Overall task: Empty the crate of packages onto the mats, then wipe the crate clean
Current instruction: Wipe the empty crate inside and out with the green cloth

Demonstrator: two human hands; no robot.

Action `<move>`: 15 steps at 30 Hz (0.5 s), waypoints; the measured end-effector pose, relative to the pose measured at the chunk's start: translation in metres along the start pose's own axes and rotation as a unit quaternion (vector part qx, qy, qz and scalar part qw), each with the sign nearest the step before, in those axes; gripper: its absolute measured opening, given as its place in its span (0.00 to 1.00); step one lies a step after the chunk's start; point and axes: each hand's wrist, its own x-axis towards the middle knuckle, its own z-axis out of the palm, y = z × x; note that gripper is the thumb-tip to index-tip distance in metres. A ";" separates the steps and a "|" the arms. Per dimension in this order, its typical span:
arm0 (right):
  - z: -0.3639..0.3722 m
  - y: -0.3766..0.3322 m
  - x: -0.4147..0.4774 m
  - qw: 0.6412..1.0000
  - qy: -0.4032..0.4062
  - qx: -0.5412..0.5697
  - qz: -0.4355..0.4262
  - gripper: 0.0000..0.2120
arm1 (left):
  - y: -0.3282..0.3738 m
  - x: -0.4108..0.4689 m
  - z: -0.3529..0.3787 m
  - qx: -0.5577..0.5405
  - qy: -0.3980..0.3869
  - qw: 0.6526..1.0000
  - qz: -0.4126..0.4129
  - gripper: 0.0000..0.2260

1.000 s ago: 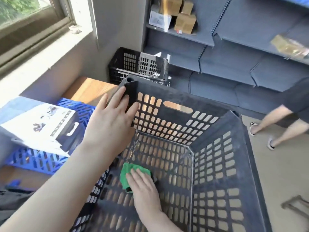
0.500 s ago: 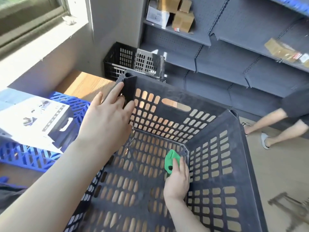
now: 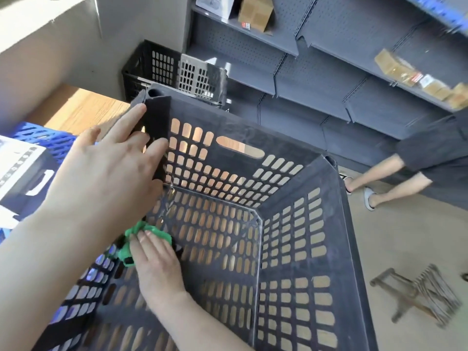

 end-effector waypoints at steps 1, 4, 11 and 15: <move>-0.004 0.014 -0.004 0.999 0.015 0.006 -0.033 0.23 | 0.000 0.000 0.001 -0.005 0.003 1.000 0.000 0.21; -0.021 0.068 -0.011 0.996 0.019 -0.061 -0.067 0.23 | 0.001 0.000 -0.002 -0.010 0.007 1.000 0.004 0.20; -0.053 0.155 -0.038 0.931 0.034 -0.158 0.326 0.25 | 0.001 -0.002 -0.007 -0.008 -0.007 1.000 0.009 0.22; -0.035 0.117 -0.001 0.891 0.113 -0.046 0.438 0.27 | 0.004 -0.002 -0.007 -0.005 -0.004 1.000 0.000 0.20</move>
